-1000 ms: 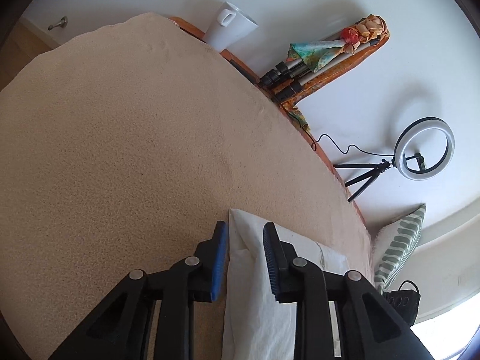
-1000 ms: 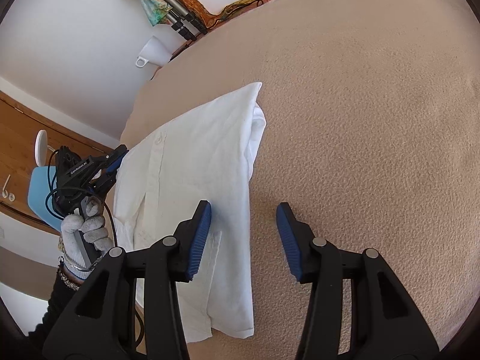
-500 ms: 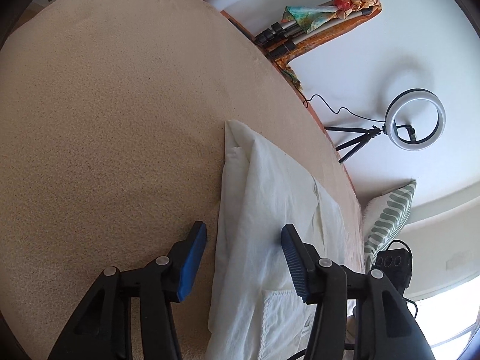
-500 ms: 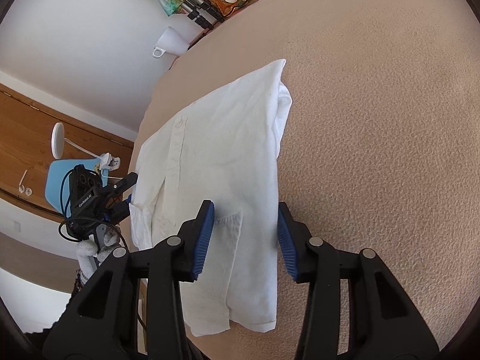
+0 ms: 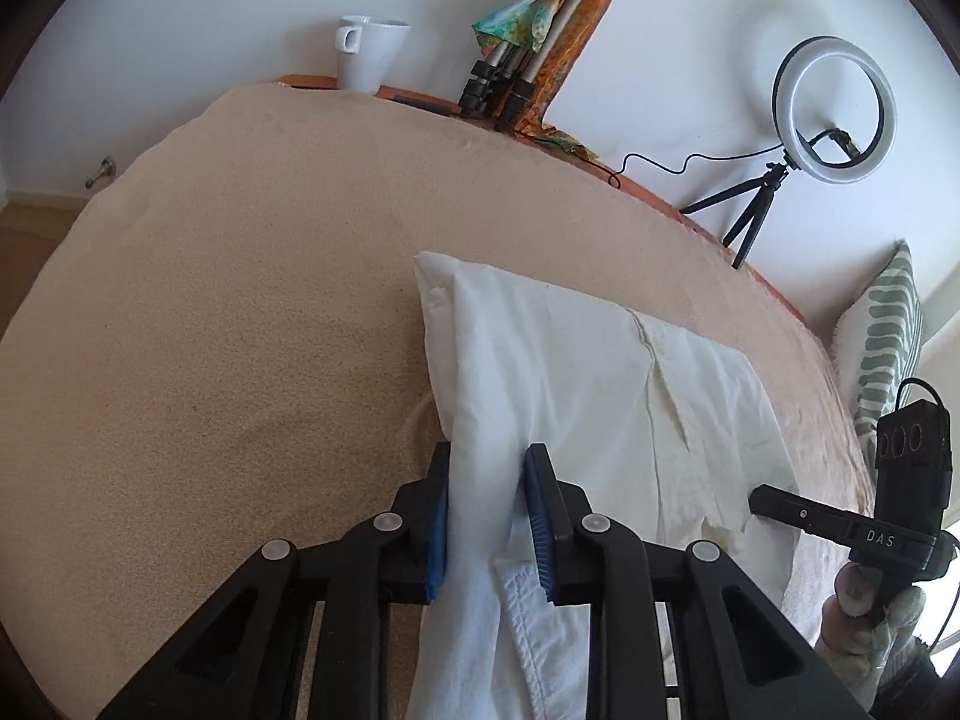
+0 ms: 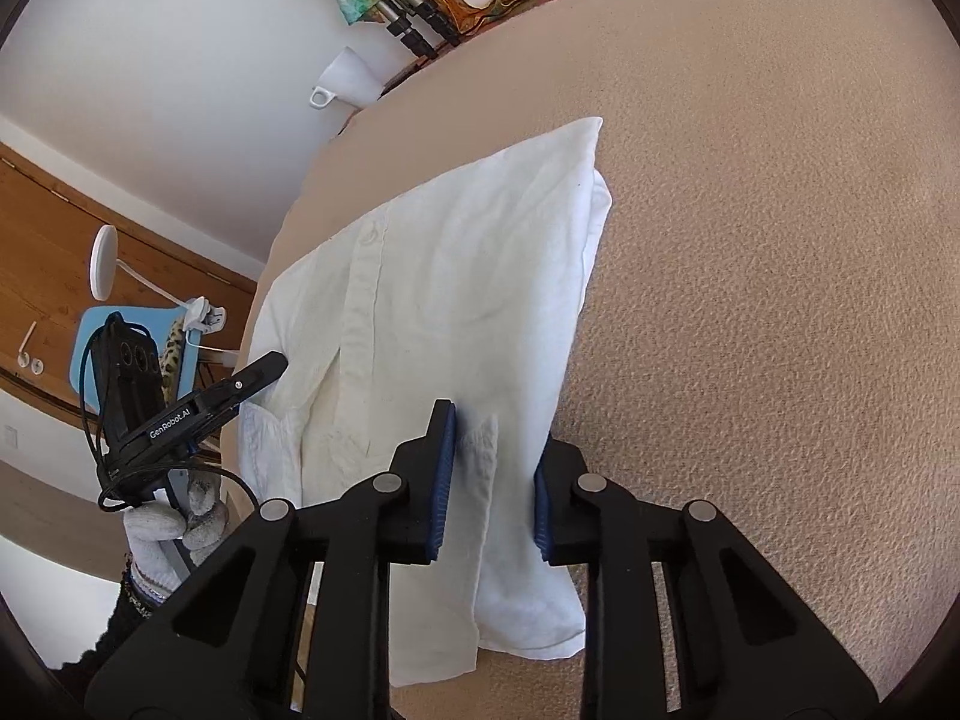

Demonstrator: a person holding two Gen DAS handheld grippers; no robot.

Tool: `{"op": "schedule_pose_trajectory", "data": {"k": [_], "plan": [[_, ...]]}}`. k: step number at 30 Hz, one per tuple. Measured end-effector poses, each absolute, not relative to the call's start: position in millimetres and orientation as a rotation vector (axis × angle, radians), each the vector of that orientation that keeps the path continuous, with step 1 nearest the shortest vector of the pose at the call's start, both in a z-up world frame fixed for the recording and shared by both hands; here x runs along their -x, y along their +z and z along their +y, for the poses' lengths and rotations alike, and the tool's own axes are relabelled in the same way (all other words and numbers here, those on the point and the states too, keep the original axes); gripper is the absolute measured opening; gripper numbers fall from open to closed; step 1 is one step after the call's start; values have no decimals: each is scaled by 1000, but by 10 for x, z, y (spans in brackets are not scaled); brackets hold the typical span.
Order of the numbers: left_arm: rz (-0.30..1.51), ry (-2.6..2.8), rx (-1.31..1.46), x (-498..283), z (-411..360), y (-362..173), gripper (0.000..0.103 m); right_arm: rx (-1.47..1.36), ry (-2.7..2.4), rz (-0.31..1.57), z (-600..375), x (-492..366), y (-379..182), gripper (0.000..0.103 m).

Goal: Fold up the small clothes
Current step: 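Close both grippers on the side edge of the white shirt, then lift the gripped edge with both grippers and fold it over the shirt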

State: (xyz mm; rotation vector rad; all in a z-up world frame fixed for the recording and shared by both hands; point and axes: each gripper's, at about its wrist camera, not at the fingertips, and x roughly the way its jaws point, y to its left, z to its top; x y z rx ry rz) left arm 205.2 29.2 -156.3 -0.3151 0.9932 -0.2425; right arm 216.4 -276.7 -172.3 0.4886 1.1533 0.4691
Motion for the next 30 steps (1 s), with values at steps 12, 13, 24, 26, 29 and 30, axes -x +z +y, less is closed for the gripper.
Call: {"op": "schedule_pose_trajectory", "data": {"k": [12,13,24,26,29,30], "plan": [[870,-226,162,-1805,34,-1282,18,-259,430,1067,-2532,-2009,-1413,16],[863,-230,159,-1772,13,-1256,18,-247,430,1060,-2518,-1989,-1388,15],[774,-296,123,-1583,-269,-886,18,-197,425,979,-2584,-1743,-1110,14],[756,-313,110,-1574,-367,-811,18,-203,419,964,-2644,-1707,-1052,14],[739,-339,93,-1582,-520,-734,17,-214,409,943,-2757,-1662,-967,14],[735,-349,88,-1589,-581,-716,18,-216,402,935,-2791,-1638,-940,14]]}}
